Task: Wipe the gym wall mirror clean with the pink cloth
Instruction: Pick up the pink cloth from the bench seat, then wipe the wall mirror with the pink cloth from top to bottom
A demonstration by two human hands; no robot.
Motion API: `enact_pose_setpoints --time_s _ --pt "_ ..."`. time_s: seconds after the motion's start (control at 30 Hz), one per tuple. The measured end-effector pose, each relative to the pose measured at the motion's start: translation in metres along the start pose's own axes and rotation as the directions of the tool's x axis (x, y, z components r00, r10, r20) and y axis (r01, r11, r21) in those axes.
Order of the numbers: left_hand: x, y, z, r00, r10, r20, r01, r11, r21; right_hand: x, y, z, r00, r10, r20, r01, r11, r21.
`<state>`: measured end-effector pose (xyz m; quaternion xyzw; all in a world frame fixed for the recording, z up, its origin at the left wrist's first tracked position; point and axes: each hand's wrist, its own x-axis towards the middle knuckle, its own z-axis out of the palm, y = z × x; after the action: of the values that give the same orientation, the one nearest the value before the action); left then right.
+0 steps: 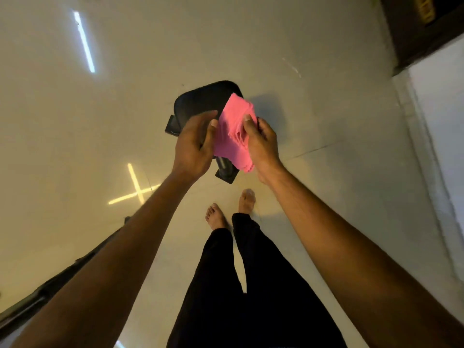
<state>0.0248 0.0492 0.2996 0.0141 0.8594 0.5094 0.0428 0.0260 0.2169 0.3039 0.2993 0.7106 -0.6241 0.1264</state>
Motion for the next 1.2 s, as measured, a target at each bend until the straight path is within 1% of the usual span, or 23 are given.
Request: enact_pose_setpoints --time_s 0.1,0.2,0.3,0.37,0.43,0.5,0.57,0.63,0.77,0.83,0.93,0.97,1.03,1.13,1.2 --pt "-0.021 0.077 -0.003 0.975 0.213 0.068 -0.215 0.977 0.011 -0.066 -0.04 -0.052 0.996 0.013 -0.083 -0.001 0.99 0.14" --pt "-0.046 0.141 0.014 0.911 0.388 0.142 -0.401 0.913 0.078 -0.129 -0.056 -0.108 0.987 0.035 -0.156 0.011 0.959 0.282" --pt "-0.082 0.196 0.043 0.852 0.46 0.251 -0.493 0.865 0.089 -0.188 -0.053 -0.166 0.978 0.047 -0.201 0.038 0.917 0.397" --pt "-0.108 0.228 0.069 0.79 0.52 0.325 -0.564 0.824 0.053 -0.226 -0.042 -0.205 0.965 0.053 -0.255 0.073 0.885 0.46" --pt "-0.136 0.257 0.102 0.72 0.574 0.391 -0.624 0.782 0.001 -0.263 -0.023 -0.246 0.946 0.03 -0.322 0.143 0.853 0.501" --pt "-0.167 0.285 0.141 0.647 0.623 0.44 -0.665 0.743 -0.076 -0.298 0.002 -0.289 0.904 0.009 -0.426 0.231 0.83 0.507" --pt "-0.208 0.316 0.182 0.578 0.672 0.463 -0.685 0.708 -0.172 -0.334 0.033 -0.338 0.837 -0.011 -0.548 0.321 0.82 0.474" --pt "-0.256 0.345 0.226 0.527 0.711 0.465 -0.702 0.673 -0.234 -0.372 0.068 -0.389 0.755 -0.032 -0.655 0.384 0.831 0.402" --pt "-0.363 0.403 0.322 0.474 0.714 0.515 -0.691 0.664 -0.284 -0.456 0.146 -0.499 0.595 -0.072 -0.801 0.421 0.876 0.234" --pt "-0.417 0.434 0.37 0.42 0.726 0.544 -0.686 0.647 -0.333 -0.494 0.182 -0.556 0.507 -0.06 -0.86 0.426 0.885 0.189" --pt "-0.495 0.484 0.44 0.313 0.743 0.591 -0.681 0.609 -0.405 -0.55 0.233 -0.64 0.375 -0.037 -0.926 0.434 0.89 0.14" --pt "-0.51 0.496 0.458 0.294 0.745 0.599 -0.684 0.602 -0.413 -0.563 0.242 -0.66 0.337 -0.048 -0.94 0.427 0.898 0.107" --pt "-0.554 0.529 0.508 0.228 0.754 0.616 -0.688 0.573 -0.445 -0.598 0.267 -0.714 0.238 -0.05 -0.97 0.416 0.907 0.056" --pt "-0.618 0.581 0.587 0.135 0.784 0.606 -0.665 0.525 -0.531 -0.645 0.302 -0.797 0.119 -0.019 -0.993 0.393 0.919 0.029" --pt "-0.658 0.616 0.639 0.094 0.806 0.584 -0.635 0.501 -0.588 -0.676 0.323 -0.854 0.045 0.01 -0.999 0.382 0.924 0.027"
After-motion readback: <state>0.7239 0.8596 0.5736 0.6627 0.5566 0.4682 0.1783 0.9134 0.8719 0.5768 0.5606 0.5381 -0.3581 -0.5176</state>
